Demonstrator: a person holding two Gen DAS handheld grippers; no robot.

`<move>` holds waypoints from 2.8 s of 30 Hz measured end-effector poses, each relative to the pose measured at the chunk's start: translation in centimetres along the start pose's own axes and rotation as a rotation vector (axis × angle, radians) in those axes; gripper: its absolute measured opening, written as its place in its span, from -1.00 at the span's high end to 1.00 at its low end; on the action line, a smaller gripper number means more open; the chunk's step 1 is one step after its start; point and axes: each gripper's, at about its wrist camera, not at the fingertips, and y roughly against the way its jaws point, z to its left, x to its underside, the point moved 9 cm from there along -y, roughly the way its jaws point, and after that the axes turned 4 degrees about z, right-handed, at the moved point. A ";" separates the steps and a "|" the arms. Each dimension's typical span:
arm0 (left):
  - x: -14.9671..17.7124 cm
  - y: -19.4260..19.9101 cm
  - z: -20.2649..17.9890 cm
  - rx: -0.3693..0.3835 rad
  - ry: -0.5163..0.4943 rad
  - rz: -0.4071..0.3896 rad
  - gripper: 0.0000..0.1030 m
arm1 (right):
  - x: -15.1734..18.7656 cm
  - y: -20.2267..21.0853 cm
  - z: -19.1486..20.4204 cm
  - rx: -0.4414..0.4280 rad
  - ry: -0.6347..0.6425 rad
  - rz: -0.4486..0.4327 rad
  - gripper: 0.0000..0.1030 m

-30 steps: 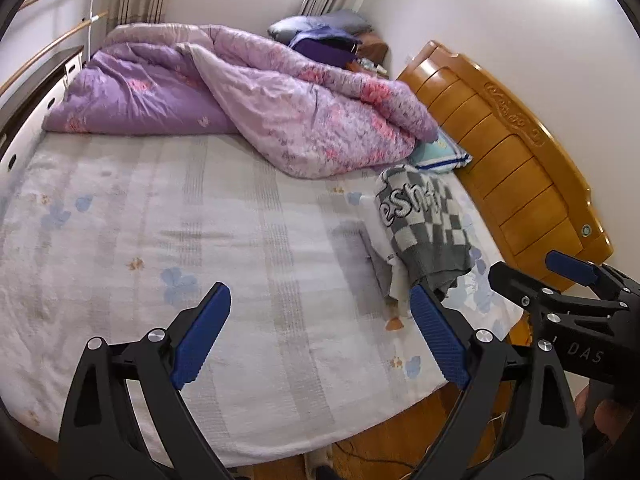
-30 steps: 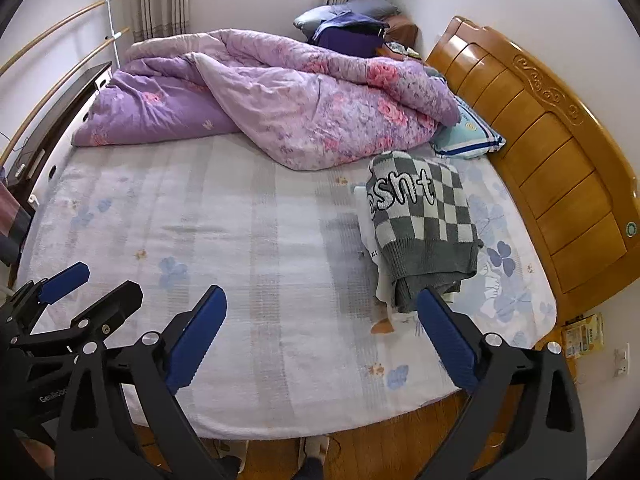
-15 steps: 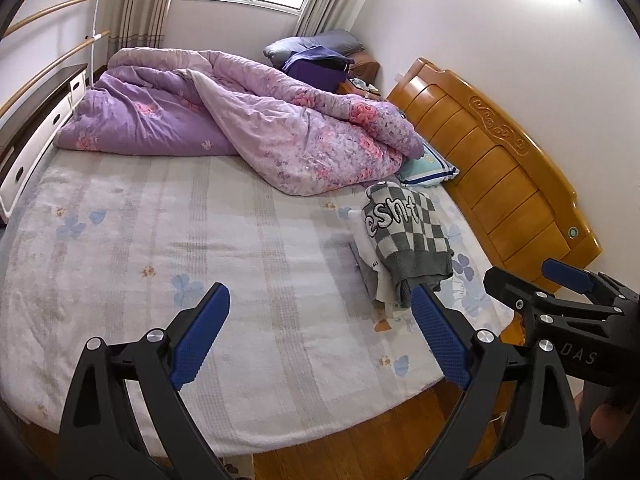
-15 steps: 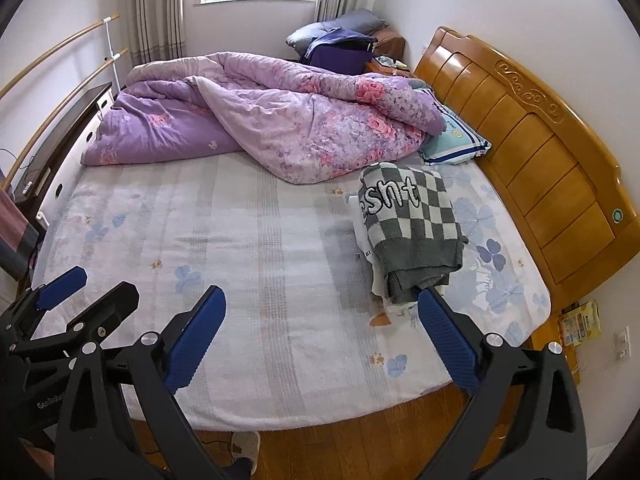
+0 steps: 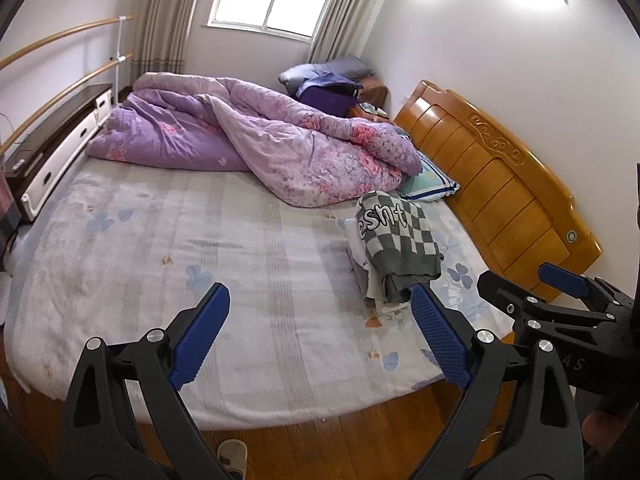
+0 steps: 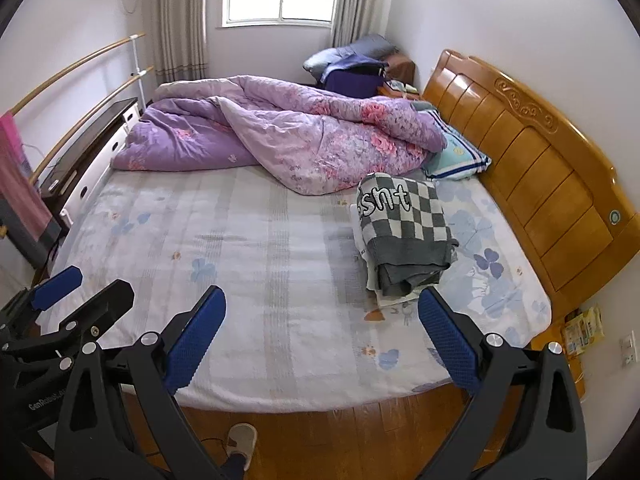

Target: Fold large clothes

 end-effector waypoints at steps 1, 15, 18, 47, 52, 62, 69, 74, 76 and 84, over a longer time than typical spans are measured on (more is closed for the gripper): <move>0.7 1.0 -0.5 -0.013 0.002 -0.011 -0.81 | 0.6 0.7 -0.2 -0.006 0.007 -0.011 -0.81; 6.7 11.0 -5.9 -0.168 -0.050 -0.086 -0.88 | 6.5 9.0 -2.7 -0.085 0.021 -0.078 -0.83; 6.7 12.6 -7.4 -0.177 -0.083 -0.104 -0.90 | 6.8 10.7 -3.6 -0.078 0.004 -0.089 -0.83; 7.1 21.5 2.4 -0.150 -0.139 -0.156 -0.91 | 9.1 18.9 7.5 0.033 -0.015 -0.180 -0.85; 7.3 23.2 5.0 -0.154 -0.173 -0.165 -0.91 | 9.9 19.5 10.2 0.048 -0.036 -0.177 -0.85; 7.0 25.1 8.2 -0.145 -0.197 -0.171 -0.91 | 9.6 20.5 13.9 0.081 -0.040 -0.181 -0.85; 6.3 26.2 8.6 -0.154 -0.215 -0.204 -0.91 | 9.3 21.2 14.6 0.086 -0.040 -0.197 -0.85; 5.8 26.7 8.9 -0.158 -0.216 -0.216 -0.91 | 9.1 21.6 15.0 0.088 -0.041 -0.210 -0.85; 5.7 26.7 9.0 -0.160 -0.217 -0.221 -0.91 | 9.0 21.8 15.0 0.089 -0.038 -0.215 -0.85; 4.9 26.8 9.6 -0.171 -0.219 -0.230 -0.91 | 8.7 21.8 15.2 0.086 -0.034 -0.221 -0.85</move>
